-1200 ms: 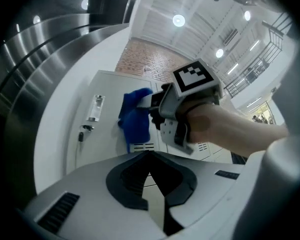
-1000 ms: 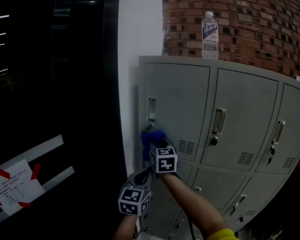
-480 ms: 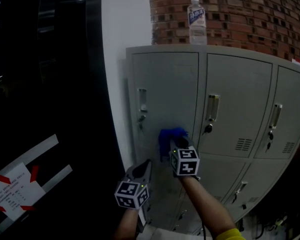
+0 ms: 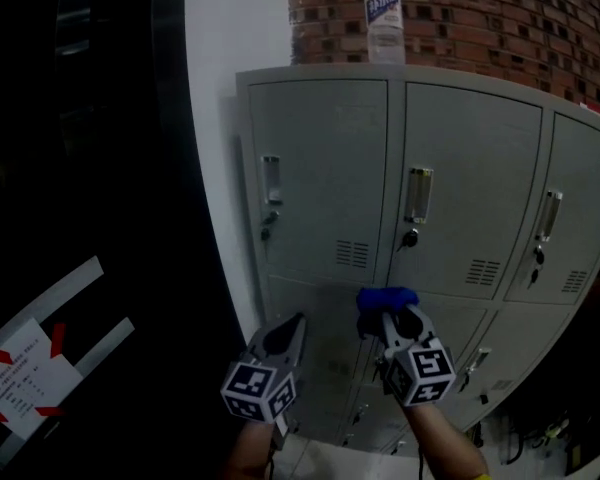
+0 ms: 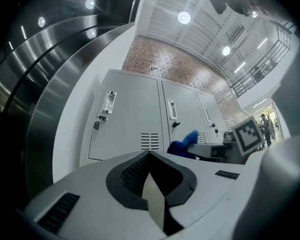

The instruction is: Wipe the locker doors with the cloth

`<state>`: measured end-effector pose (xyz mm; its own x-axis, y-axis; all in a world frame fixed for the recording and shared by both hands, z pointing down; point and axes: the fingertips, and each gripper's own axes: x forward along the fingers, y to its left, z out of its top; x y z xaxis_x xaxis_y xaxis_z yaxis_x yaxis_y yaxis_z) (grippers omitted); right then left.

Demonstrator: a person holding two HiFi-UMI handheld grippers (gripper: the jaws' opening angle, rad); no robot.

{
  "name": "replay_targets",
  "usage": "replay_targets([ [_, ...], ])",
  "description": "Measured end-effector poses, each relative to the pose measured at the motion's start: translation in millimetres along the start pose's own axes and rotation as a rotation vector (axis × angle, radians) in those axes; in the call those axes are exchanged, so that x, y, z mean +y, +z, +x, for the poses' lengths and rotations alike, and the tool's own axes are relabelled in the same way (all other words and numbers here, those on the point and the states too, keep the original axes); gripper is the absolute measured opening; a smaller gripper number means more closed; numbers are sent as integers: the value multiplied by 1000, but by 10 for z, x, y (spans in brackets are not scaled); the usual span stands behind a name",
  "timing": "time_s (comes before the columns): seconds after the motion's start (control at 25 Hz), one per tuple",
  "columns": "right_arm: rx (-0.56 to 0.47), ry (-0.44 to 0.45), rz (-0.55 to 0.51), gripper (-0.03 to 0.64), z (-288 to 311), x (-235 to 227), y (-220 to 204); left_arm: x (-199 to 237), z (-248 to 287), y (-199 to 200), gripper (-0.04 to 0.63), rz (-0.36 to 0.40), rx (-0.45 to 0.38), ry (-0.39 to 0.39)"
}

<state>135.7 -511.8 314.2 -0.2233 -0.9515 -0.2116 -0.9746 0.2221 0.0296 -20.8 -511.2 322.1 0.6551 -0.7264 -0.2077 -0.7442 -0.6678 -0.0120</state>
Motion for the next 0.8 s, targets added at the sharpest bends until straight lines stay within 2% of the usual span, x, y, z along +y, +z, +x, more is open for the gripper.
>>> replay_targets([
  [0.16, -47, -35, -33, 75, -1013, 145, -333, -163, -531, -119, 5, -21, 6, 20],
  [0.28, -24, -52, -39, 75, -1246, 116, -523, -179, -662, -268, 5, -22, 19, 50],
  [0.4, -11, -35, -45, 77, -1360, 132, -587, -206, -666, -378, 5, -54, 23, 33],
  [0.48, 31, -53, -23, 77, -1509, 163, -700, -273, -748, -473, 5, -39, 46, 15],
  [0.56, 76, -83, 6, 77, -1686, 165, -783, -365, -872, -555, 5, 11, 74, 2],
  [0.64, 78, -107, 28, 77, -1932, 120, -736, -539, -988, -598, 5, 43, 92, -14],
  [0.8, 96, -80, 62, 78, -2565, 177, -734, -934, -1319, -613, 5, 39, 101, -32],
])
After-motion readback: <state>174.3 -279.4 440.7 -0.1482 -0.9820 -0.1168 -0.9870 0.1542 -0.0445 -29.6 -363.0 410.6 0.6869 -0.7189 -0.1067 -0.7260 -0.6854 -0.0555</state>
